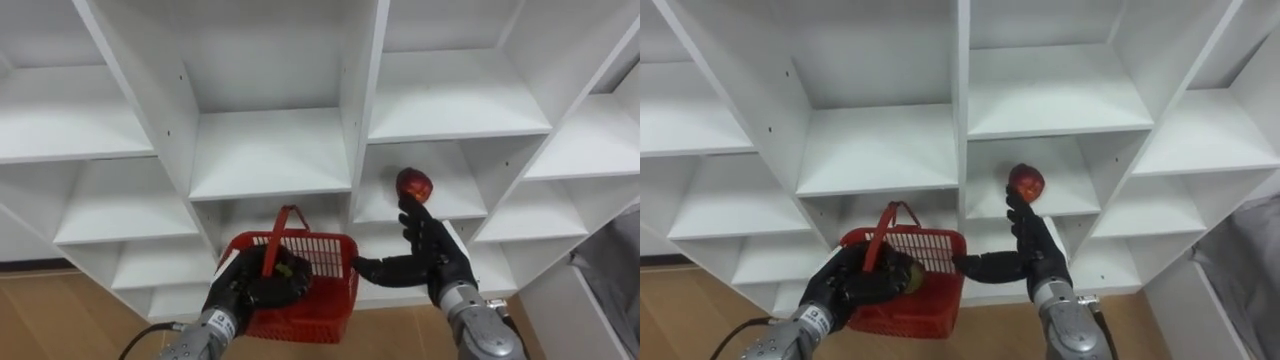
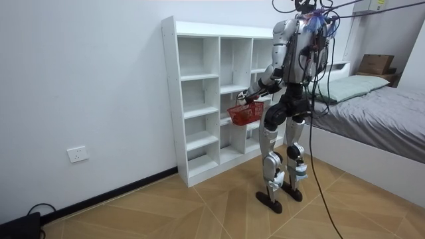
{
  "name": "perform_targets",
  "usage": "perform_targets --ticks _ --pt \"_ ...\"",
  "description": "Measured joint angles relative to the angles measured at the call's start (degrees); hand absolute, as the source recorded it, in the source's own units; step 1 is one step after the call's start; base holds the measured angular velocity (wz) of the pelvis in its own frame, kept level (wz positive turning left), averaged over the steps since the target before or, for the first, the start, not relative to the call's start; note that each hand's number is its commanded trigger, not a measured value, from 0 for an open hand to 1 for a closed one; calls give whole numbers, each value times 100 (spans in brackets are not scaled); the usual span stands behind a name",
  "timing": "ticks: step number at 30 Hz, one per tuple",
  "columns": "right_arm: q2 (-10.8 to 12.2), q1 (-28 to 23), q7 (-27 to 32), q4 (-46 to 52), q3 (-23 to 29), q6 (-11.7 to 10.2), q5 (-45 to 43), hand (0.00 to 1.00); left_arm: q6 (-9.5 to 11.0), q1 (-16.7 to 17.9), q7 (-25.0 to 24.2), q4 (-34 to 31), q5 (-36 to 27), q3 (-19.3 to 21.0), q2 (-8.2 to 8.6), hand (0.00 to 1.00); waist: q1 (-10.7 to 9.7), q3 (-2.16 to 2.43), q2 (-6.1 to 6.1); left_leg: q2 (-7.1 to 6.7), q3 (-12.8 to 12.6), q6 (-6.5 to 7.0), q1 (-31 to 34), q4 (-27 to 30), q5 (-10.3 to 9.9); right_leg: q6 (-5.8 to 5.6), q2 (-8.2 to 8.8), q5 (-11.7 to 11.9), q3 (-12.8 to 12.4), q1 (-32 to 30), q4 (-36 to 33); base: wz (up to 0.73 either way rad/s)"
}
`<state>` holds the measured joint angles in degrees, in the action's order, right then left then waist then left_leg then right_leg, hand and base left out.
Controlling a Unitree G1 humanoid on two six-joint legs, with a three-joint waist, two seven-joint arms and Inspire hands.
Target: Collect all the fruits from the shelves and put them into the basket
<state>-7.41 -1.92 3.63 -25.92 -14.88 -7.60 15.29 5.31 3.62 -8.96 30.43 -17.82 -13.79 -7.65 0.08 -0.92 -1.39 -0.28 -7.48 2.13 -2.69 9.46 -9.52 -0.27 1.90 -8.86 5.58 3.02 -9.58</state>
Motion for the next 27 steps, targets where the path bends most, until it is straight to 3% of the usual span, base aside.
perform_targets --ticks 7,27 --pt "3 0 140 -7 54 0 27 0 -2 30 5 0 4 1 -5 100 0 20 15 2 1 0 -7 8 1 1 0 1 3 38 -8 0" --pt "1 -24 424 -45 282 4 24 0 -46 53 97 0 1 165 -1 100 9 4 -11 6 0 -4 -96 0 -3 2 -1 -4 12 97 -3 0"
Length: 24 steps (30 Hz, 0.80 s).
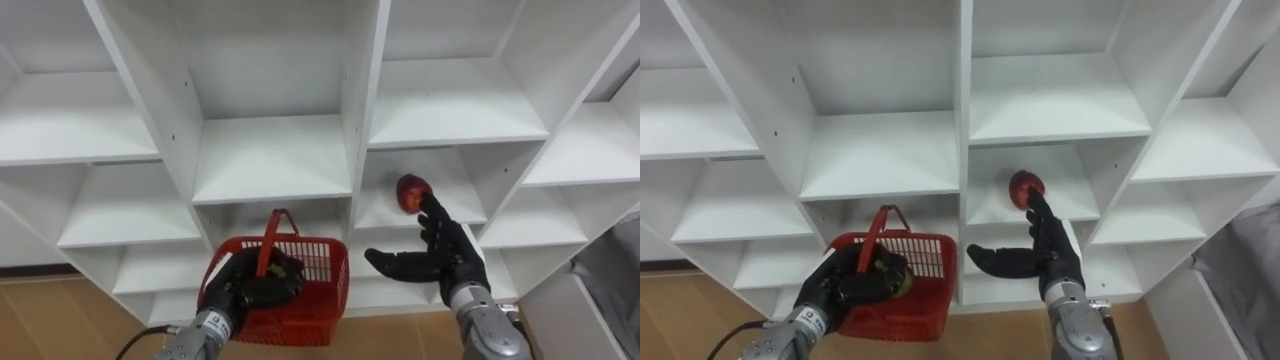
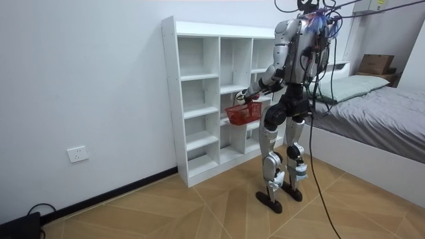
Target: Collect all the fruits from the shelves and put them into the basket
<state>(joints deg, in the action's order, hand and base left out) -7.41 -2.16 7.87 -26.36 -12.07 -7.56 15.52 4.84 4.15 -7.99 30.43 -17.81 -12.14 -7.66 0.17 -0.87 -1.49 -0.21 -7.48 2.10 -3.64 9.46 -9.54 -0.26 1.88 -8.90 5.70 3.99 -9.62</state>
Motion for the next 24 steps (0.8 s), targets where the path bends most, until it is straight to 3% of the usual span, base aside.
perform_targets --ticks 5,8,15,19,24 --pt "-7 0 303 6 135 0 -12 0 0 84 1 0 0 84 -20 100 1 5 -43 -18 6 0 28 1 0 1 5 -10 29 -23 -1 1" --pt "-18 1 431 13 218 0 -11 0 0 123 -2 0 0 87 -34 100 4 32 -89 -37 16 0 83 13 0 3 8 -13 70 -19 0 6" --pt "-374 53 612 132 291 -1 -14 0 -32 237 9 0 267 252 -108 100 27 44 -99 -17 47 0 123 13 0 2 16 -13 96 -57 -9 1" --pt "-446 334 689 -206 509 -6 -12 0 -36 251 12 11 497 310 -135 100 5 49 -121 -15 125 1 214 59 1 4 28 -12 173 -104 -41 8" --pt "-519 660 704 -648 576 4 76 0 -65 316 12 115 508 297 -190 100 39 20 -286 -32 267 0 483 214 1 32 63 -76 342 -309 -195 16"
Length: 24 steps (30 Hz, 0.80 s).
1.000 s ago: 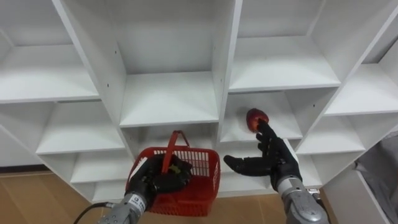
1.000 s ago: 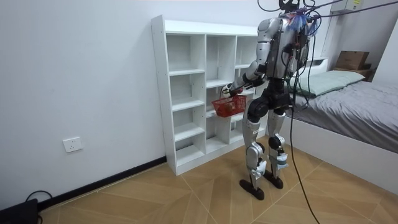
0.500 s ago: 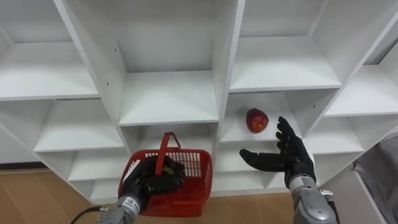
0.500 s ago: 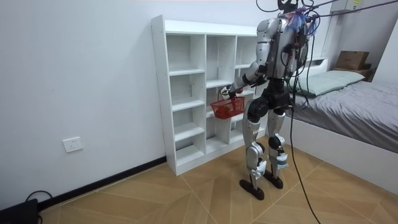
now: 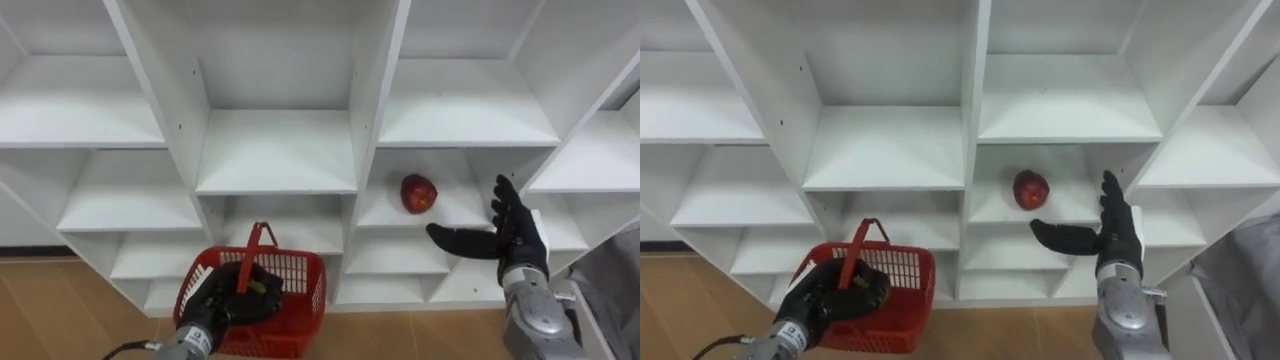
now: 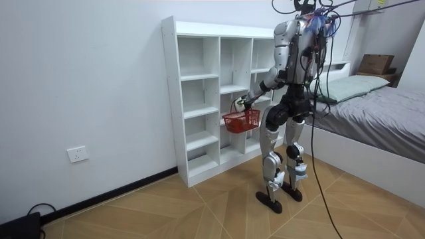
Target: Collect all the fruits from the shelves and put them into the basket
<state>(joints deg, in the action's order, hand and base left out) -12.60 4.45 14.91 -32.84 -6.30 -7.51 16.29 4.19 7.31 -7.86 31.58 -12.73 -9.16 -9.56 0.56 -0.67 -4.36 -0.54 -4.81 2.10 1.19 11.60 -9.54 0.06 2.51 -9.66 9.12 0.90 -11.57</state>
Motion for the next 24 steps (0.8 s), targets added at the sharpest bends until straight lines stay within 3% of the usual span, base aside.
perform_targets --ticks 1,4,11,14,16,20,24 --pt "-8 139 -13 -215 27 2 -63 0 -8 4 -6 12 -1 -2 -11 100 -5 -19 -43 -14 58 1 71 37 2 4 16 -10 60 -44 -20 20" --pt "-132 449 -12 -702 86 8 -60 0 -10 2 -26 78 -3 -4 -22 100 93 -19 -71 -23 159 3 245 144 2 3 44 -10 177 -137 -32 20" --pt "-209 1088 -7 -1231 104 8 33 0 -162 -134 -151 220 -10 98 -56 100 180 -17 -47 1 352 -2 847 419 4 24 69 2 382 -582 -161 15" --pt "-238 1275 91 -1443 102 9 141 0 -183 -145 -180 223 -37 95 -2 100 338 -19 -47 10 348 -5 1030 481 7 28 75 0 391 -767 -252 0" --pt "-240 1366 146 -1539 97 9 183 0 -184 -160 -178 253 -90 93 -2 100 399 -33 -41 12 353 -5 1122 530 7 29 90 -3 418 -874 -330 2" --pt "-309 1673 219 -2075 88 9 239 0 -181 -504 -126 738 -335 85 -16 100 478 -88 -43 -19 379 24 1350 607 29 41 142 -16 513 -1083 -438 7" --pt "-311 1761 314 -2073 85 9 247 0 -174 -551 -112 835 -346 68 -36 100 486 -124 -74 -17 355 38 1660 708 36 42 153 -16 503 -1392 -567 0"
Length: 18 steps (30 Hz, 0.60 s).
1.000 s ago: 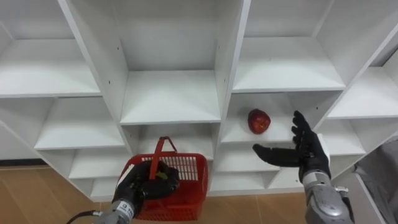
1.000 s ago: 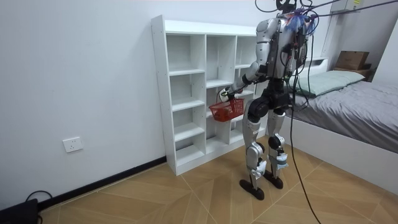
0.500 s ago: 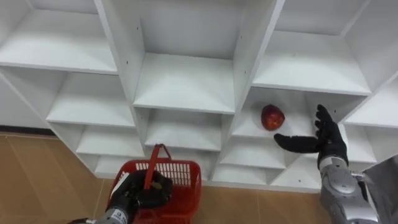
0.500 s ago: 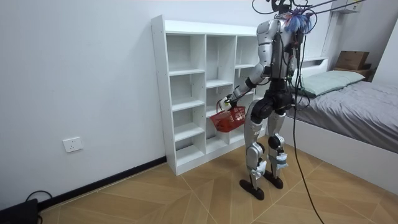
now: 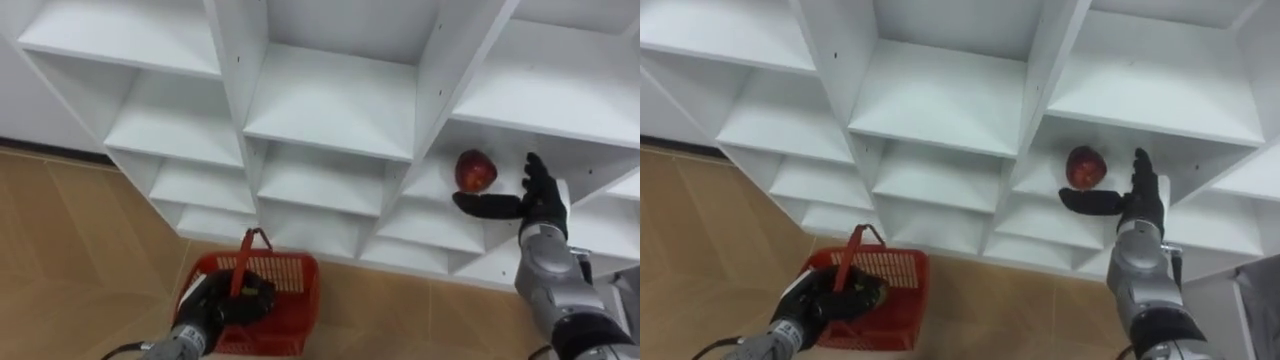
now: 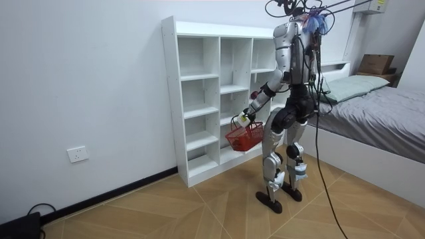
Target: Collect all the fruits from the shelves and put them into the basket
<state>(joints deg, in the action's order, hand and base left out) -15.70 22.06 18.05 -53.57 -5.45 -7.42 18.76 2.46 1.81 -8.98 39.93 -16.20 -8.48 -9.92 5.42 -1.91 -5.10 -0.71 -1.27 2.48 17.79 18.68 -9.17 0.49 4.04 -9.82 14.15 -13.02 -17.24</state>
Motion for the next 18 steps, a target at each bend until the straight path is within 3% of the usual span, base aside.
perform_targets --ticks 3,12,18 --pt "-1 134 19 -24 0 0 -12 0 4 -177 8 277 4 -128 -6 100 21 -44 -23 8 4 5 202 113 3 10 -4 4 -5 -201 -82 0" --pt "-3 391 195 -179 0 62 -76 0 2 -376 141 407 18 -301 -24 100 118 -63 -21 20 -14 13 580 183 9 18 14 10 -73 -607 -177 -2" --pt "-128 679 258 -188 2 100 -116 0 0 -507 196 409 9 -318 -13 100 94 -102 -13 21 -19 14 701 205 9 15 26 8 -49 -753 -255 -1"
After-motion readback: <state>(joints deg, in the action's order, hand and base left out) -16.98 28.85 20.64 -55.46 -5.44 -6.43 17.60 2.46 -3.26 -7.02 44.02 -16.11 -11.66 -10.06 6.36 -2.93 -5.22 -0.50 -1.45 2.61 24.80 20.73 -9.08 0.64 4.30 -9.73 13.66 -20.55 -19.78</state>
